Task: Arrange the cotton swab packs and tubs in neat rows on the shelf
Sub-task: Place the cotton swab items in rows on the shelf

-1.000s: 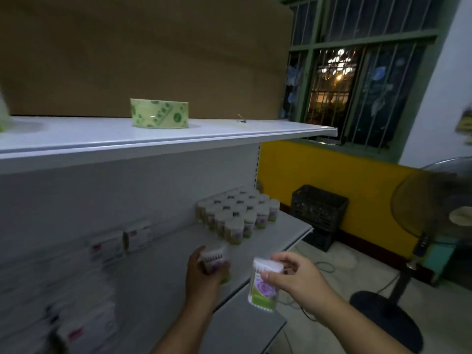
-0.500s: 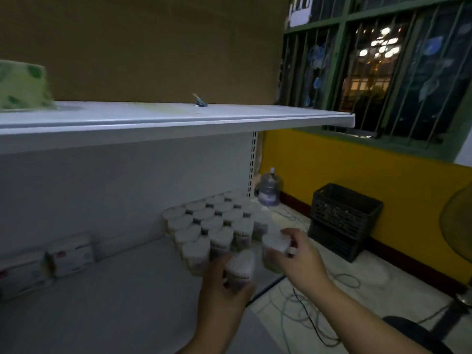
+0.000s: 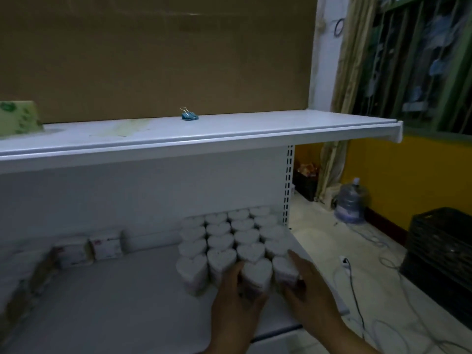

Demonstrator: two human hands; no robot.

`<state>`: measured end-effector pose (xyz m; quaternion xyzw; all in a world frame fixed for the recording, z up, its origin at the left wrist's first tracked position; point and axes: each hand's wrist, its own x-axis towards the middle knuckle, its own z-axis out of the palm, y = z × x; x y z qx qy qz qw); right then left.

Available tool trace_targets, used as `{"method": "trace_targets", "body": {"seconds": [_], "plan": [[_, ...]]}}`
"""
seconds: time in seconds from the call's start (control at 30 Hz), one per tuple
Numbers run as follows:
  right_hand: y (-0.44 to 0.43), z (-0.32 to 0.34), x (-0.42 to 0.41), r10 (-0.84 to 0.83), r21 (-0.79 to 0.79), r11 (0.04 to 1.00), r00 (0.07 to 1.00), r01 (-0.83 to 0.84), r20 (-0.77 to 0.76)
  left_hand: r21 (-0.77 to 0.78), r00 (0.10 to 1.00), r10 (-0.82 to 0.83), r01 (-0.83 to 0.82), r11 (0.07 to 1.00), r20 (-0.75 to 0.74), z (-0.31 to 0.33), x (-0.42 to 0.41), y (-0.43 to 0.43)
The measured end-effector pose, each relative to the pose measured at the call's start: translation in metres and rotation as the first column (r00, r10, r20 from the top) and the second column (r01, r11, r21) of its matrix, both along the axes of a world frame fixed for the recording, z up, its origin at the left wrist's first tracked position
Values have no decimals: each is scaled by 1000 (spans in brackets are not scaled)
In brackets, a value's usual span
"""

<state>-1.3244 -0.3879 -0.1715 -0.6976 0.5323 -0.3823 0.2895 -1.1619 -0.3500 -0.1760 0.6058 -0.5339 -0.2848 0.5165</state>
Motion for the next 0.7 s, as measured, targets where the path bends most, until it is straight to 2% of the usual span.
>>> {"method": "trace_targets", "body": {"seconds": [0.23, 0.37, 0.43, 0.53, 0.6, 0.7], "plan": [[-5, -8, 0, -12, 22, 1000, 995, 10, 100, -53, 993, 92, -88, 995, 68, -10, -8, -5], [2, -2, 1, -43, 2, 999, 998, 43, 40, -37, 989, 92, -88, 995, 120, -15, -6, -4], [5, -1, 1, -44, -37, 998, 998, 45, 40, -33, 984, 99, -95, 995, 148, -13, -5, -2], [11, 2, -1, -87, -119, 989, 996, 91, 38, -114, 967, 169, -149, 982, 191, -6, -6, 1], [17, 7, -2, -151, -167, 972, 984, 165, 98, -137, 963, 213, -191, 972, 165, 0, -5, 12], [32, 31, 15, -196, -296, 928, 973, 225, 125, -244, 972, 146, -98, 965, 187, 18, 11, 43]]}}
